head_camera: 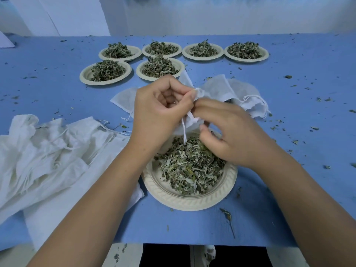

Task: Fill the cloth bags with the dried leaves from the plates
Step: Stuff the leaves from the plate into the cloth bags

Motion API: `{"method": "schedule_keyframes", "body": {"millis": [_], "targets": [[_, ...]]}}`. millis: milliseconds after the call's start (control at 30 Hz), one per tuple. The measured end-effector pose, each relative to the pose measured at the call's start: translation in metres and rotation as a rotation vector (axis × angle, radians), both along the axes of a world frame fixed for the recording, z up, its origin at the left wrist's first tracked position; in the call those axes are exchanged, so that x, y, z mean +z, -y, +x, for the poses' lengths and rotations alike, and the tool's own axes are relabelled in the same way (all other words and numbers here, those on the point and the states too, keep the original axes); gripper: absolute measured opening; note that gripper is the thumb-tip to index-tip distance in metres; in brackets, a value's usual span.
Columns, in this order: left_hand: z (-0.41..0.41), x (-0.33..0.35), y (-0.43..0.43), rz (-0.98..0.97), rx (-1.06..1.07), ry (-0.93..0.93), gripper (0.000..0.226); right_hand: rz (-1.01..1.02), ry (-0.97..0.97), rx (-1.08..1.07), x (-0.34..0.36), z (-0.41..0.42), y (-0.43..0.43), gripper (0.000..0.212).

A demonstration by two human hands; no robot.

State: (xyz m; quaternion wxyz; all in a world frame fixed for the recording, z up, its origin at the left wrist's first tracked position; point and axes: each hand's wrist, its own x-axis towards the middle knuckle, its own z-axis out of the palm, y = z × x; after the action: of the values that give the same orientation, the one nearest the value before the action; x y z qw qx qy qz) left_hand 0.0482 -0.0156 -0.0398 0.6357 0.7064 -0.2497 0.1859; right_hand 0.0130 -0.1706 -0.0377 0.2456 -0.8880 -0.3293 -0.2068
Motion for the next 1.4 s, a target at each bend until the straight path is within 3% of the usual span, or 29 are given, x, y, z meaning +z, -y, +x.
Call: {"method": "schedule_keyframes", "body": {"millis": [67, 167, 233, 267, 367, 433, 500, 567, 667, 833, 933, 1033, 1233, 1400], "targets": [[0.000, 0.000, 0.001, 0.025, 0.002, -0.004, 0.019, -0.038, -0.058, -0.007, -0.002, 0.000, 0.000, 0.020], [0.004, 0.003, -0.004, -0.020, 0.150, 0.039, 0.020, 0.322, -0.054, 0.016, 0.009, 0.001, 0.007, 0.027], [0.008, 0.006, -0.010, -0.131, 0.310, 0.065, 0.020, 0.432, -0.068, 0.059, 0.015, 0.001, 0.017, 0.016], [0.011, 0.008, -0.014, -0.200, 0.389, 0.067, 0.019, 0.378, -0.134, 0.084, 0.016, 0.001, 0.022, 0.011], [0.016, 0.012, -0.022, -0.367, 0.557, 0.221, 0.018, 0.064, -0.503, 0.117, 0.015, 0.004, 0.027, 0.038], [0.017, 0.010, -0.027, -0.212, 0.608, 0.551, 0.013, -0.031, -0.603, 0.134, 0.008, 0.004, 0.021, 0.037], [0.021, 0.004, -0.032, 0.109, 0.565, 0.803, 0.015, -0.040, -0.574, 0.138, 0.004, 0.005, 0.015, 0.025], [0.026, 0.000, -0.030, 0.350, 0.489, 0.736, 0.014, -0.036, -0.558, 0.124, 0.002, 0.006, 0.012, 0.015], [0.026, -0.004, -0.025, 0.544, 0.302, 0.420, 0.009, 0.102, -0.570, 0.131, 0.004, 0.006, 0.014, 0.010], [0.019, -0.005, -0.017, 0.358, 0.153, 0.063, 0.006, 0.564, -0.434, 0.188, 0.011, 0.003, 0.014, 0.015], [0.015, -0.005, -0.012, 0.256, 0.090, -0.005, 0.010, 0.888, -0.332, 0.123, 0.007, 0.004, 0.009, 0.018], [0.009, -0.004, -0.007, 0.174, 0.026, -0.010, 0.020, 1.030, -0.283, 0.020, 0.001, 0.005, 0.002, 0.018], [0.005, -0.004, -0.003, 0.048, 0.040, -0.017, 0.019, 0.875, -0.204, -0.133, -0.008, 0.003, -0.006, 0.014], [0.005, -0.004, -0.003, 0.052, 0.046, 0.004, 0.018, 0.467, 0.076, -0.151, -0.010, 0.002, -0.010, 0.006]]}}
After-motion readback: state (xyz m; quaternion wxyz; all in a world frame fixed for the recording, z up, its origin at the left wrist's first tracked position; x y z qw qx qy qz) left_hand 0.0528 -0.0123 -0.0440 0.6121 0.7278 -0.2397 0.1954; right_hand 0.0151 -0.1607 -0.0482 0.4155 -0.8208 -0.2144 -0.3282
